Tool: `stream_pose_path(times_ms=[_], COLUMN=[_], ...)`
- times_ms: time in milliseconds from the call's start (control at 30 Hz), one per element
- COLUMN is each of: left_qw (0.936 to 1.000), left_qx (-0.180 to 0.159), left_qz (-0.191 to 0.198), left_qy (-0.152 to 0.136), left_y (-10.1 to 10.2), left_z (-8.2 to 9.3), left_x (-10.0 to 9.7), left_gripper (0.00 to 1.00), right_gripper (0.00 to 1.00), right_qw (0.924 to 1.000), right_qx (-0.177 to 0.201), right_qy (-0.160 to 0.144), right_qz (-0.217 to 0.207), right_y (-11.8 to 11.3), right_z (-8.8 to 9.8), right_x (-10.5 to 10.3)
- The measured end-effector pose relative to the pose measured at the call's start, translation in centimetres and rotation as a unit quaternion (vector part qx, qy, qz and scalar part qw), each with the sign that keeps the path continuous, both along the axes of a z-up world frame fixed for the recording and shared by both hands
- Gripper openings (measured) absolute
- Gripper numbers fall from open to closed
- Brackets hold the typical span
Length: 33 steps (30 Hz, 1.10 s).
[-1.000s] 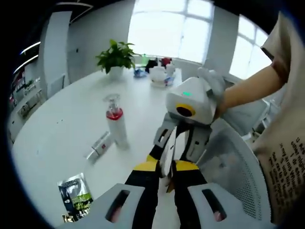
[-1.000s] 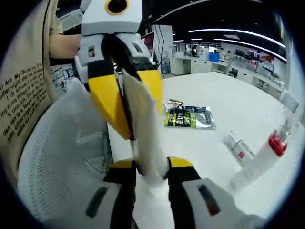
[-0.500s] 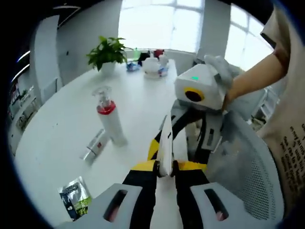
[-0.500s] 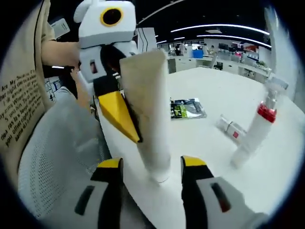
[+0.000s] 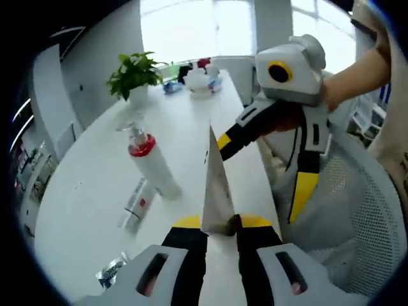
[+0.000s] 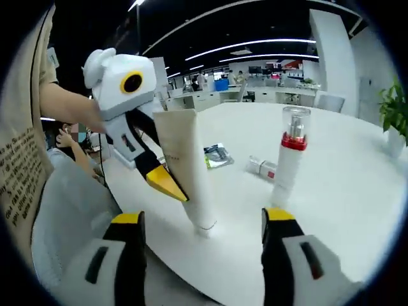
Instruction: Arrange the skincare products in the storage area until every visible bottle or jar stands upright without overlapping.
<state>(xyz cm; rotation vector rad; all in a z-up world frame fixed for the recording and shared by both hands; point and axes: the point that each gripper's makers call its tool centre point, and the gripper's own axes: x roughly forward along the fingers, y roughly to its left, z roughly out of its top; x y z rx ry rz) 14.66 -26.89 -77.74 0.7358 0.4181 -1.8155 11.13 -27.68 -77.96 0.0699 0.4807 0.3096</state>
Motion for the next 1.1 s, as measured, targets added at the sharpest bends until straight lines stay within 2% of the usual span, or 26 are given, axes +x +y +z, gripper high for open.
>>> stream_pose_path(times_ms=[200,500,633,1100], left_qw=[0.9999,0.9998,0.9997,0.9993], left_qx=[-0.005,-0.013,-0.017,-0.023], left_qz=[-0.005,-0.007,-0.01,-0.025], left_qy=[-0.008,-0.014,-0.016,-0.016], left_y=[-1.6,-3.8,-4.7,-7.1], left_z=[0.0,0.1,0.2,0.0], left_x=[1.9,4.9,5.8,7.8], left_gripper=[0.13,0.14,0.14,0.14], right_gripper=[0.76,0.87,0.88,0.9], right_qw=[0.9994,0.9969,0.9942,0.9932], right_qx=[0.006,0.013,0.03,0.033], right_qy=[0.002,0.005,0.004,0.008], right_qz=[-0.034,-0.077,-0.103,-0.111], right_y=[-1.0,-2.7,-3.4,-3.5], right_z=[-0.1,0.1,0.2,-0.1], right_x=[-1.2,-3.3,-3.8,-3.8])
